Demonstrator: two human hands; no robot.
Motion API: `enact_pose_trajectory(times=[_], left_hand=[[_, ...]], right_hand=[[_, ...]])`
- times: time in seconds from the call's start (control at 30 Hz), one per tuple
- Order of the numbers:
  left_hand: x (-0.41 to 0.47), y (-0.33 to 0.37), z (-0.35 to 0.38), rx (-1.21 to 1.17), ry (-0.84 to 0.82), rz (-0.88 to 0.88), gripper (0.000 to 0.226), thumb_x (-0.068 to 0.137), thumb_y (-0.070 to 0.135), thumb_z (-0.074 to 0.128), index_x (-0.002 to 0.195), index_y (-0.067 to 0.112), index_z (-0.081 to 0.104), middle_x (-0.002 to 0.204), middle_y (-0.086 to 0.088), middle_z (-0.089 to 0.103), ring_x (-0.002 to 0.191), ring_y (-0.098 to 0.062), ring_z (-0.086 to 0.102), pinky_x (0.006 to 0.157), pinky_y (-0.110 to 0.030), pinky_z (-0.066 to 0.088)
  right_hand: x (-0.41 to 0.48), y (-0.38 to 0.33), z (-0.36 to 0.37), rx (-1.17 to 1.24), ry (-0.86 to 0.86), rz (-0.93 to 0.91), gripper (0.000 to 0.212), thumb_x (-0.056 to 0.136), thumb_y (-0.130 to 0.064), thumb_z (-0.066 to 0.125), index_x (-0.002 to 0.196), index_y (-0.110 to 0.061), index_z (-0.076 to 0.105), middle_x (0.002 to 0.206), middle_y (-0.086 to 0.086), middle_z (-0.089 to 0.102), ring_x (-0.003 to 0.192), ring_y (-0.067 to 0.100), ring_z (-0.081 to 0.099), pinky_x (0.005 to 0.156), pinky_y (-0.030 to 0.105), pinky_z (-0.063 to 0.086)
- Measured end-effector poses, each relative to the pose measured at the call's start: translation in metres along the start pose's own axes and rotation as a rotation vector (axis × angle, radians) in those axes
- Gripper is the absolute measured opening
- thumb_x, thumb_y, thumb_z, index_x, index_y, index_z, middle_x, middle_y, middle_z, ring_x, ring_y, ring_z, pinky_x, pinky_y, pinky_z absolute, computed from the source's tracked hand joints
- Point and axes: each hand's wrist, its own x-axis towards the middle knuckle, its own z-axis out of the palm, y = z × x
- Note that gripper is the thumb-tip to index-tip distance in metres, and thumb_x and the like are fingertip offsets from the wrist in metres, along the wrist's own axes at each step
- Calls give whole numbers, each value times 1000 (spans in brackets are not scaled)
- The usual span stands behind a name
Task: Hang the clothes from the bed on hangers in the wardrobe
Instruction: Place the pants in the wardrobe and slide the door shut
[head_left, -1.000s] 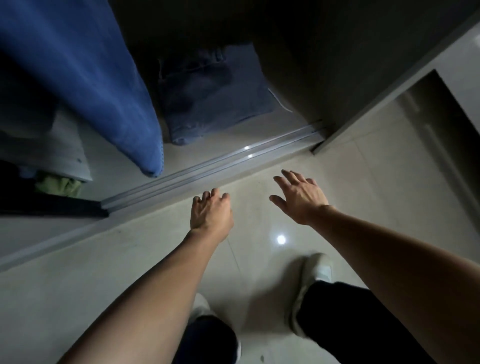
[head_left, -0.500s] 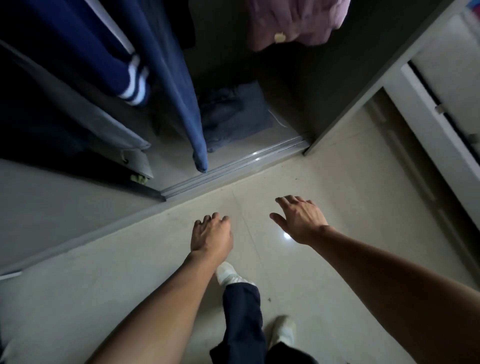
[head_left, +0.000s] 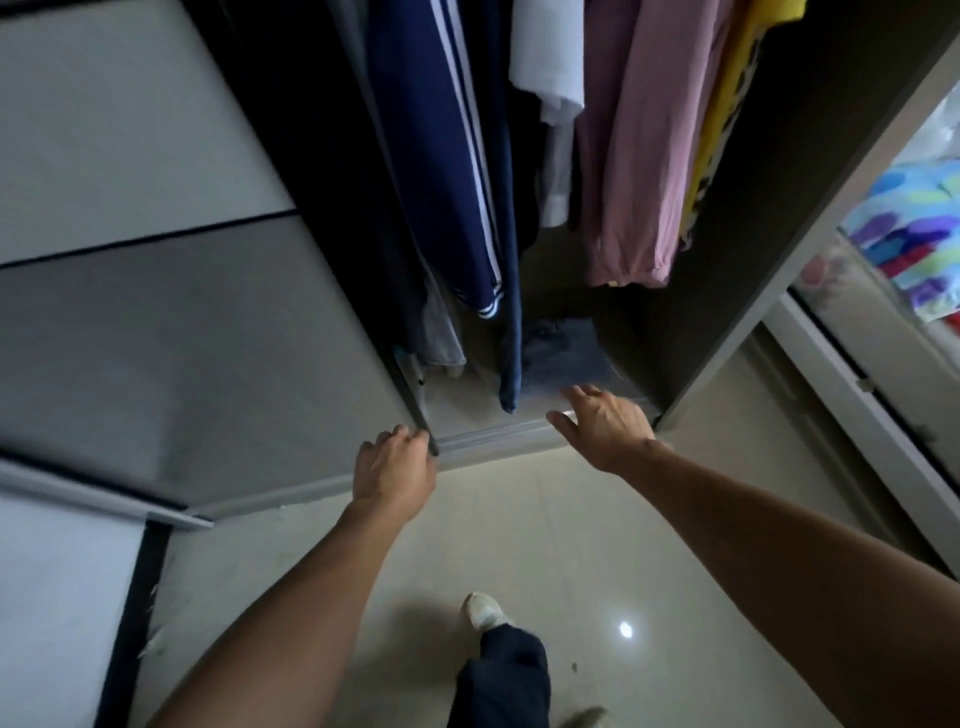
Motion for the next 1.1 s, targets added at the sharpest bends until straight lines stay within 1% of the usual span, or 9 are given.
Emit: enact_pose_trajectory(times=[0.2, 0.47, 0.6, 0.67, 0.73, 0.77, 0.9, 1.03, 1.1], left_hand=[[-27, -71, -98, 2, 222, -70, 22, 90, 25, 46, 102, 13, 60, 108, -9, 60, 103, -30, 58, 82, -37, 44], [-34, -189, -203, 25, 463, -91, 18, 88, 22, 54, 97, 9, 63, 102, -13, 60, 97, -35, 59, 76, -39, 46], [-28, -272, -240, 117, 572, -24, 13, 74, 14, 68, 84, 5, 66, 88, -16, 59, 79, -37, 60, 64, -41, 49], [-21, -315, -256, 200, 650, 43, 13, 70, 14, 63, 79, 5, 67, 86, -16, 60, 75, -36, 60, 60, -40, 50], [-11, -353, -274, 261, 716, 117, 31, 71, 20, 44, 84, 5, 68, 98, -19, 61, 85, -36, 60, 65, -41, 53], [-5, -372, -285, 280, 750, 141, 38, 70, 20, 41, 91, 5, 68, 108, -21, 61, 95, -37, 59, 72, -42, 53], [22, -422, -323, 304, 843, 224, 53, 72, 16, 53, 123, 3, 61, 139, -25, 47, 127, -40, 45, 98, -50, 45], [53, -450, -354, 325, 904, 279, 58, 80, 23, 50, 136, 7, 50, 150, -23, 33, 139, -39, 29, 104, -54, 38], [69, -459, -360, 350, 893, 263, 59, 85, 30, 42, 141, 11, 45, 153, -22, 27, 142, -38, 24, 107, -56, 34]], right_hand=[[-5, -75, -86, -1, 111, -76, 45, 96, -52, 42, 126, -20, 52, 121, 8, 60, 109, 31, 59, 83, 40, 47], [19, -200, -171, -4, 358, -199, 48, 97, -52, 40, 130, -19, 49, 120, 7, 60, 108, 30, 59, 83, 40, 47], [47, -287, -202, 41, 478, -215, 49, 97, -51, 41, 134, -19, 46, 123, 7, 59, 110, 30, 58, 83, 41, 47], [62, -328, -215, 99, 551, -191, 52, 97, -49, 42, 138, -17, 43, 128, 7, 55, 116, 30, 54, 84, 41, 47], [77, -366, -228, 191, 643, -146, 55, 97, -46, 44, 142, -15, 37, 138, 7, 47, 124, 29, 46, 89, 41, 45], [85, -385, -235, 240, 695, -121, 57, 97, -44, 44, 144, -13, 34, 144, 7, 42, 130, 28, 41, 92, 41, 43], [110, -437, -264, 410, 827, -6, 64, 97, -44, 44, 150, -14, 23, 158, 5, 21, 144, 24, 21, 107, 43, 34], [130, -463, -286, 406, 916, 54, 67, 98, -44, 42, 152, -14, 17, 161, 7, 9, 148, 23, 9, 111, 43, 28], [142, -473, -290, 369, 935, 78, 70, 98, -48, 39, 154, -16, 12, 162, 6, 3, 149, 21, 3, 111, 42, 28]])
